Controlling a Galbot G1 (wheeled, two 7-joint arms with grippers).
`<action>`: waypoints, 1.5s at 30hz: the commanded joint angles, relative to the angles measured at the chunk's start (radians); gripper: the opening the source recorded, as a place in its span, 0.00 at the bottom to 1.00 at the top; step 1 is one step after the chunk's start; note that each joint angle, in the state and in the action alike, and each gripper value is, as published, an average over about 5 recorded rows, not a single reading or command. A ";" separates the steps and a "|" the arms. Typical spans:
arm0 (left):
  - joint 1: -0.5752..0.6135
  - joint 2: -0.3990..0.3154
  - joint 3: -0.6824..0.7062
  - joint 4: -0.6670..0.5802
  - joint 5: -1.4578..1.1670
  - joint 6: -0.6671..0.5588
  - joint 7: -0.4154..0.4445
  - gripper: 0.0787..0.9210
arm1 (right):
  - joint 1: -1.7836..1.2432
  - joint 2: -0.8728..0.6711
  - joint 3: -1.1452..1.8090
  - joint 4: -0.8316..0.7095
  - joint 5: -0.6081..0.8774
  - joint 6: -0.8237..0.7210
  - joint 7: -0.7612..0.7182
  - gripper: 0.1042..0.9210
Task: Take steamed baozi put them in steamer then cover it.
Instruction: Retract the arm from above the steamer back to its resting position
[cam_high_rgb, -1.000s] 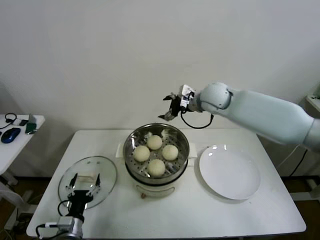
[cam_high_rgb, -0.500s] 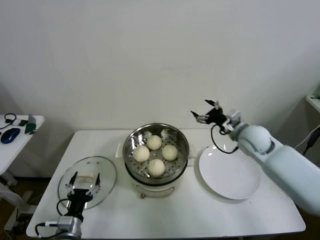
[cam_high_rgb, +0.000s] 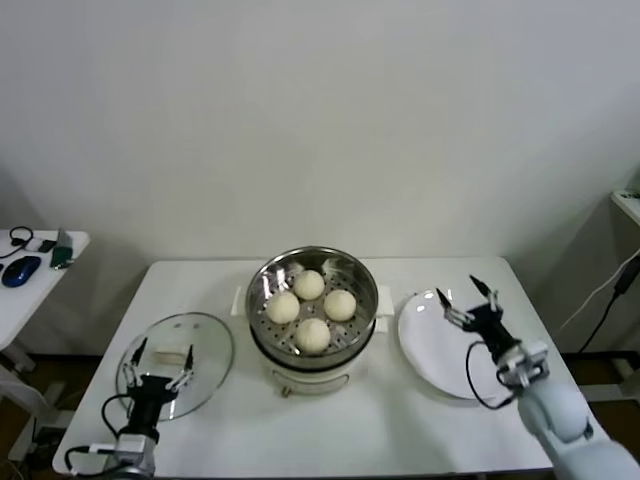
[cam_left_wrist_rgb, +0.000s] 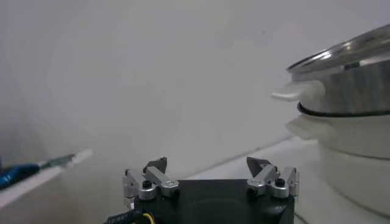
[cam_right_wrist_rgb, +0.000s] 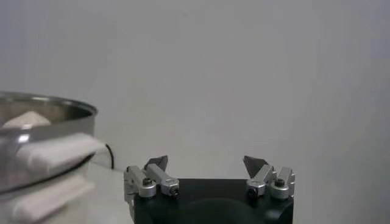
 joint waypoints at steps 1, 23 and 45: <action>0.037 0.070 -0.037 0.032 0.590 -0.039 -0.225 0.88 | -0.340 0.203 0.163 -0.014 -0.098 0.243 -0.027 0.88; -0.105 0.106 -0.038 0.292 1.217 0.013 -0.280 0.88 | -0.368 0.243 0.114 -0.030 -0.099 0.317 0.013 0.88; -0.217 0.122 -0.012 0.401 1.211 0.015 -0.278 0.88 | -0.384 0.247 0.112 -0.030 -0.098 0.333 0.017 0.88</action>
